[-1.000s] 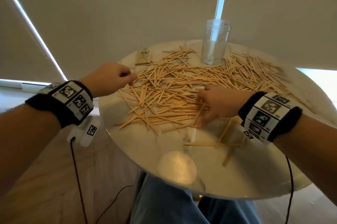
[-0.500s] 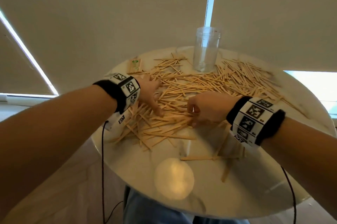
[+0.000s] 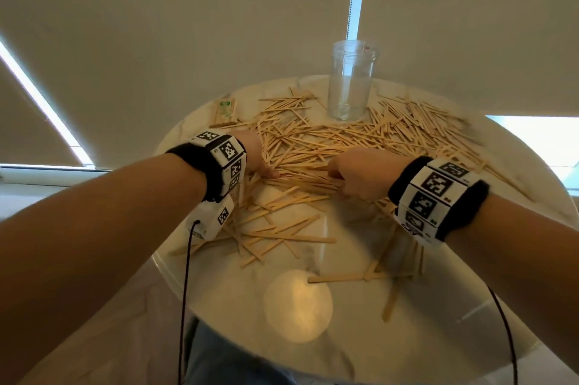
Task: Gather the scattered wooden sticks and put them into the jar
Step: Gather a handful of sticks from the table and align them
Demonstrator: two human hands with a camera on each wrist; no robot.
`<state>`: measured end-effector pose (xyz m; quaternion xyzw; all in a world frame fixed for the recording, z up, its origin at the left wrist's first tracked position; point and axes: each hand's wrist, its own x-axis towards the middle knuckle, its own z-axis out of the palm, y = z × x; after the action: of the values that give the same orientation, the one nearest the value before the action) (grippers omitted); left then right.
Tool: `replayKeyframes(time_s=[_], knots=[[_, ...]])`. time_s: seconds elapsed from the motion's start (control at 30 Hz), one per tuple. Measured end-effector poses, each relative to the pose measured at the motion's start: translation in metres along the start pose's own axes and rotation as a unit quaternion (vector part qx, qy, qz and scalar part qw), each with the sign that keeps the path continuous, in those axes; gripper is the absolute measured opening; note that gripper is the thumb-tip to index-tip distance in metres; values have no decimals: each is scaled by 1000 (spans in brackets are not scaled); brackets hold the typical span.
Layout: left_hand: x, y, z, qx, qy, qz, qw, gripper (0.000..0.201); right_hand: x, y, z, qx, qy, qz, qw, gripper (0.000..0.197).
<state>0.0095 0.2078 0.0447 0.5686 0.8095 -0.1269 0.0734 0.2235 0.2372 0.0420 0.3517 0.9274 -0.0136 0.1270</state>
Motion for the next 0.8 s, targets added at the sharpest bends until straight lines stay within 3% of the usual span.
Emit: replayKeyframes(time_s=[0.13,0.47,0.67,0.8], knots=[[-2,5,1,-12,3,-1,1000,56,1,-1,2,-17,-2,10,1000,20],[-11,1,8,-81,48,14,995,37,-8,13,-14,0,49,54,997,4],[-16,0,17,-104,92,15,990,16,-18,27,-31,69,92,89,989,15],[-16,-4,18,-124,113,27,985,21,-29,34,-40,99,109,109,983,6]])
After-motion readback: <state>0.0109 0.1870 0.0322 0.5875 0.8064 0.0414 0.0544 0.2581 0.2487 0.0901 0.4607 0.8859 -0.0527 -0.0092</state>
